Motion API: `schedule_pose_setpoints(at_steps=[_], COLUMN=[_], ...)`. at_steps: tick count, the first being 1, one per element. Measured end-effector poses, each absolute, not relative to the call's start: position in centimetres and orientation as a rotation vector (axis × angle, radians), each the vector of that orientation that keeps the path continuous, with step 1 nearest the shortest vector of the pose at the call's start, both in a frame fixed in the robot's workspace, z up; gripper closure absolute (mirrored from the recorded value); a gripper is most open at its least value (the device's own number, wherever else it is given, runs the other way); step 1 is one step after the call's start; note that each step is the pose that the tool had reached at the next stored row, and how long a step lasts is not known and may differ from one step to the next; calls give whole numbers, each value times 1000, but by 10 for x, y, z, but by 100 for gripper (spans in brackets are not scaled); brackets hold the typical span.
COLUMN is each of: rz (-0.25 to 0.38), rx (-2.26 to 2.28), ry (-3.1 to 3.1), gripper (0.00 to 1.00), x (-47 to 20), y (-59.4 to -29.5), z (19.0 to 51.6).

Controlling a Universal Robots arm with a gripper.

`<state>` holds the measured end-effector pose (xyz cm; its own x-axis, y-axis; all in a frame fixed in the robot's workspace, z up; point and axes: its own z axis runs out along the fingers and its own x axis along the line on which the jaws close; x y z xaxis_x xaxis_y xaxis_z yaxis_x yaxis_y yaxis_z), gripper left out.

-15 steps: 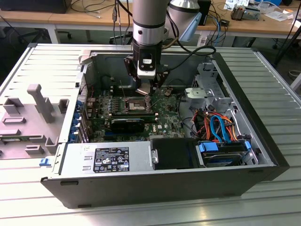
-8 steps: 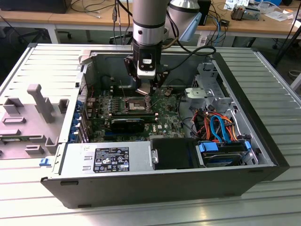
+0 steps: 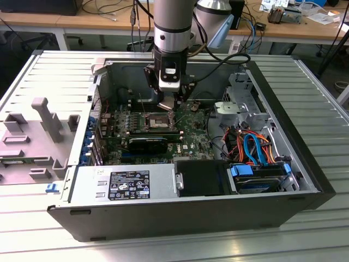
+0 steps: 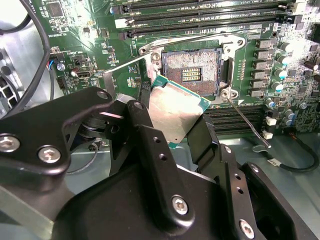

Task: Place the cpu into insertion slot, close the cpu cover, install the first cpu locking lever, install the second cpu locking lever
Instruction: 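Place the cpu into insertion slot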

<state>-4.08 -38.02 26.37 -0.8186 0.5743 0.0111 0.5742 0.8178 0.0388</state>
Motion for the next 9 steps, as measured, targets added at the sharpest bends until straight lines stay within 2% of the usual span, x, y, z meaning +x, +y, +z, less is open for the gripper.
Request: schedule_pose_setpoints(at_steps=[9], rz=[63], rx=[953], ry=[2992], gripper=[46], x=[-41], y=[-380], z=[264])
